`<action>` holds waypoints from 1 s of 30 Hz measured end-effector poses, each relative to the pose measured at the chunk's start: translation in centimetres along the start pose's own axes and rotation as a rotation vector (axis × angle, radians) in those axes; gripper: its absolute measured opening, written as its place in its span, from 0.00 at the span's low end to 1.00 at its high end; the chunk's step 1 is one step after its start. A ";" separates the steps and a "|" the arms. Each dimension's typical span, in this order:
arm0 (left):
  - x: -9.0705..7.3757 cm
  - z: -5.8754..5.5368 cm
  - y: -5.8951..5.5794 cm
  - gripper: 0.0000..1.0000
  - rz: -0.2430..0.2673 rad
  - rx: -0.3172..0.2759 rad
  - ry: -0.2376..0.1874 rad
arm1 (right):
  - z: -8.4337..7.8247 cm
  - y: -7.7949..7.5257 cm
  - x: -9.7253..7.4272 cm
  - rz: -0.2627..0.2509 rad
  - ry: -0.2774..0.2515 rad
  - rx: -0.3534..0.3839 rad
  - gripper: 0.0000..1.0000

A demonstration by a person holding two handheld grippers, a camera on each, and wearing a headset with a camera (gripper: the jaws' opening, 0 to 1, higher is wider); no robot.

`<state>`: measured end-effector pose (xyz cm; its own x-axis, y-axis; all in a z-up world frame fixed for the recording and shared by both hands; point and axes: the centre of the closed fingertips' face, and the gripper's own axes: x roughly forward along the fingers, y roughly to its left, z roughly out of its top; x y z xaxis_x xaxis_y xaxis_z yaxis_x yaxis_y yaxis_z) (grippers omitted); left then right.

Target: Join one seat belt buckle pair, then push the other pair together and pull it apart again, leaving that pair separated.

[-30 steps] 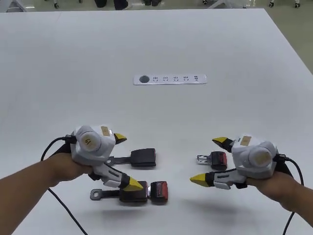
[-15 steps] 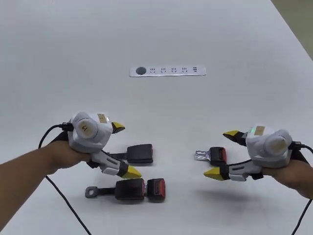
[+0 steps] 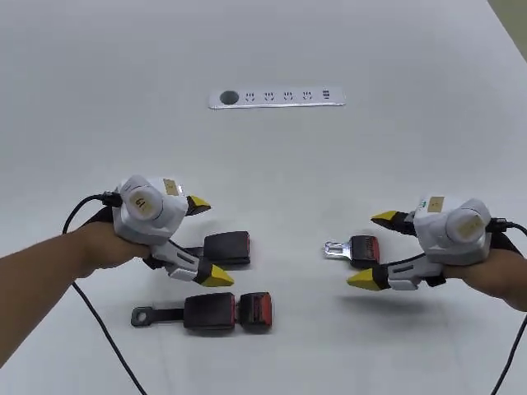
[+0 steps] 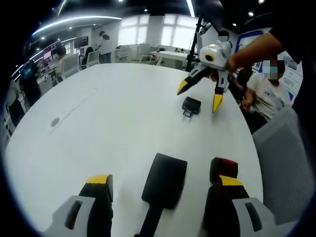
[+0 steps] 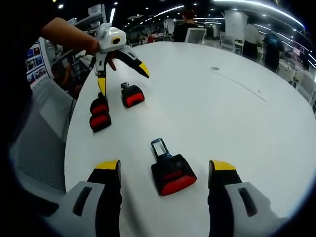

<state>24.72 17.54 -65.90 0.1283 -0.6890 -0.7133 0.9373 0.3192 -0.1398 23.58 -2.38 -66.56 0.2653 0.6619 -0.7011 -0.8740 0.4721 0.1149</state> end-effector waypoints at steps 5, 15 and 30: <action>1.1 -1.1 -0.1 0.77 -0.025 0.014 0.032 | -0.7 0.1 0.5 0.024 0.022 -0.015 0.66; 1.5 -1.8 -0.4 0.58 -0.049 0.041 0.046 | -2.0 0.1 0.9 0.059 0.066 -0.068 0.52; 1.8 -2.2 0.2 0.35 -0.059 0.234 0.078 | -2.2 -1.2 0.9 0.064 0.101 -0.127 0.37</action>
<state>24.48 17.78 -68.70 0.0540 -0.6469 -0.7607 0.9931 0.1141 -0.0266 23.95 -3.63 -68.90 0.1708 0.6236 -0.7628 -0.9341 0.3489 0.0760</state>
